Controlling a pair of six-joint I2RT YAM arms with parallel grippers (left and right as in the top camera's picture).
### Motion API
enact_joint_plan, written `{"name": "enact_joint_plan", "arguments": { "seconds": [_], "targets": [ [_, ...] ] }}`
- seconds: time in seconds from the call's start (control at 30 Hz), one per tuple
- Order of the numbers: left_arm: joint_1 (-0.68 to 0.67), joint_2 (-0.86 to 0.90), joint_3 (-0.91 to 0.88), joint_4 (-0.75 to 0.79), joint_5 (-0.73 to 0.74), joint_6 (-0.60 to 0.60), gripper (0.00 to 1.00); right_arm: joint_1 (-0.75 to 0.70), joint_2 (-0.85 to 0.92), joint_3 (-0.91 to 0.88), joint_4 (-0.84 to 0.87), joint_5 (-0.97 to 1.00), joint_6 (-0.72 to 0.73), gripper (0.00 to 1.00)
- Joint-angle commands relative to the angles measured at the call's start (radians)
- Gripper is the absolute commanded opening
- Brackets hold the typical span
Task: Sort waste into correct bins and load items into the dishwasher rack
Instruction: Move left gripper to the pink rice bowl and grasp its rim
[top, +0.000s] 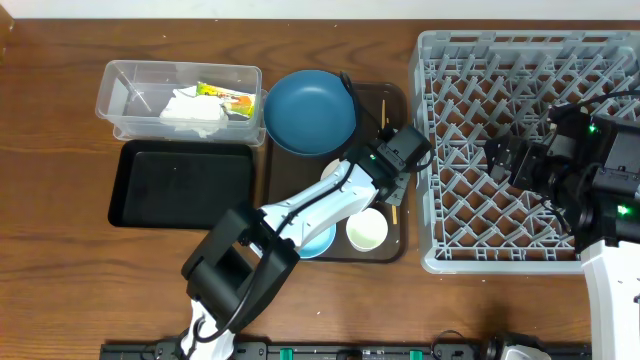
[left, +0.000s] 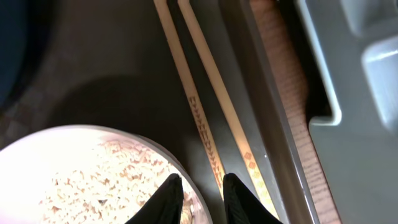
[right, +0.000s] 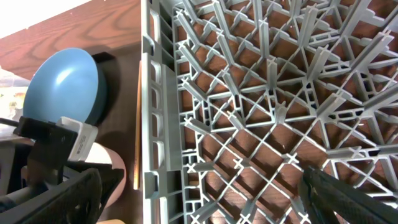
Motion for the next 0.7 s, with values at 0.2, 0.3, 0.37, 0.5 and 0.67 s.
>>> {"name": "enact_joint_plan", "arguments": {
  "seconds": [0.2,0.3,0.37,0.5,0.67],
  "targets": [
    [-0.001,0.054,-0.013,0.010,-0.038,-0.047,0.25,-0.005,0.000,0.017,-0.024,0.000,0.010,0.99],
    [0.000,0.055,-0.013,0.010,-0.038,-0.047,0.24,-0.005,0.000,0.017,-0.031,0.000,0.010,0.99],
    [0.000,0.055,-0.013,0.010,-0.040,-0.047,0.22,-0.005,0.000,0.017,-0.034,0.001,0.010,0.99],
    [0.000,0.050,-0.009,0.009,-0.040,-0.046,0.10,-0.005,0.000,0.017,-0.035,0.000,0.010,0.99],
    [0.000,0.034,-0.008,0.006,-0.040,-0.046,0.06,-0.005,0.000,0.017,-0.035,0.000,0.010,0.99]
  ]
}}
